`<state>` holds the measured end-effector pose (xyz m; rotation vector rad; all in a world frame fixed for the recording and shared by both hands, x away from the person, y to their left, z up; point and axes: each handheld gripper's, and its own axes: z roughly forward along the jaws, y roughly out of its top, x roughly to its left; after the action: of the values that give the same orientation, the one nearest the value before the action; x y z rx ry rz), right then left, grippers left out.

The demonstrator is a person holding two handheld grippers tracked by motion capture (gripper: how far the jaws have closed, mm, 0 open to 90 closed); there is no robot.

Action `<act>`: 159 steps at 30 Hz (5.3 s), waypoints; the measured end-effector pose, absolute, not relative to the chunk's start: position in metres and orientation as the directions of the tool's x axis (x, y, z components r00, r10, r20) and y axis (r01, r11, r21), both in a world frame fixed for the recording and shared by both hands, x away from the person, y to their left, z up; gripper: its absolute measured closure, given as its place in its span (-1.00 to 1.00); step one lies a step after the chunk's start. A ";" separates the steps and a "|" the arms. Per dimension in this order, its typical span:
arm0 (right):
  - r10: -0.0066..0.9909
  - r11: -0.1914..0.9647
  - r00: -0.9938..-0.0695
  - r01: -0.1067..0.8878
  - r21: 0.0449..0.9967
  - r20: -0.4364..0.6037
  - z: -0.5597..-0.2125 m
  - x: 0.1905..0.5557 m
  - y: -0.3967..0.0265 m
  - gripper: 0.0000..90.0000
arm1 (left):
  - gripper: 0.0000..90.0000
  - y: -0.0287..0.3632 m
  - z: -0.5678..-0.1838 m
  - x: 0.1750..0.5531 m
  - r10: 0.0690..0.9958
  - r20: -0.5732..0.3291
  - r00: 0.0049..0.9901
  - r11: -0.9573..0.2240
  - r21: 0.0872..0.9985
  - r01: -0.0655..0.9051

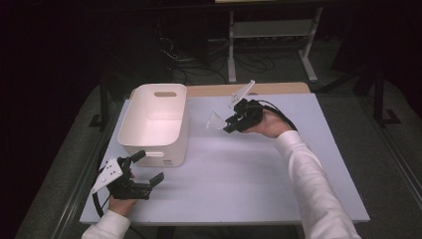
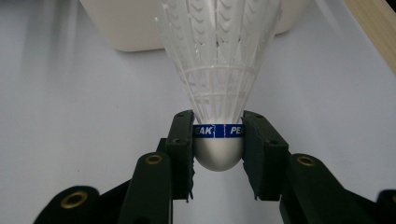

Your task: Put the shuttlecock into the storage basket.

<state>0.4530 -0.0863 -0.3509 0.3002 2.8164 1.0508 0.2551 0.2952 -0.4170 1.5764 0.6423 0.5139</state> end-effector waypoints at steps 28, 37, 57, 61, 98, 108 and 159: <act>0.179 0.720 -0.983 0.101 0.687 -0.044 -0.302 0.438 -0.068 0.42 | -1.00 0.295 -0.417 0.255 0.670 -0.042 0.741 -0.051 0.993 0.102; 0.167 0.721 -0.985 0.089 0.687 -0.047 -0.291 0.430 -0.065 0.42 | -1.00 0.295 -0.417 0.255 0.669 -0.041 0.742 -0.052 0.993 0.102; 0.146 0.736 -0.988 0.068 0.674 -0.060 -0.269 0.423 -0.046 0.42 | -1.00 0.296 -0.416 0.254 0.669 -0.044 0.742 -0.047 0.994 0.101; 0.136 0.739 -0.988 0.055 0.672 -0.068 -0.266 0.423 -0.040 0.42 | -1.00 0.296 -0.416 0.254 0.669 -0.047 0.742 -0.044 0.994 0.102; 0.081 0.722 -0.993 0.000 0.691 -0.084 -0.248 0.423 0.008 0.42 | -1.00 0.296 -0.416 0.254 0.671 -0.059 0.739 -0.028 0.994 0.104; 0.075 0.710 -0.994 -0.004 0.704 -0.081 -0.245 0.428 0.020 0.42 | -1.00 0.296 -0.416 0.254 0.670 -0.054 0.741 -0.029 0.995 0.099; 0.051 0.712 -0.998 0.064 0.699 0.040 -0.290 0.445 0.077 0.39 | -1.00 0.298 -0.415 0.253 0.665 -0.065 0.744 -0.027 0.993 0.111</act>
<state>0.4452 0.0765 -0.2902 0.0985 2.9235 1.1941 0.2525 0.2979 -0.4153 1.5591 0.6488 0.4965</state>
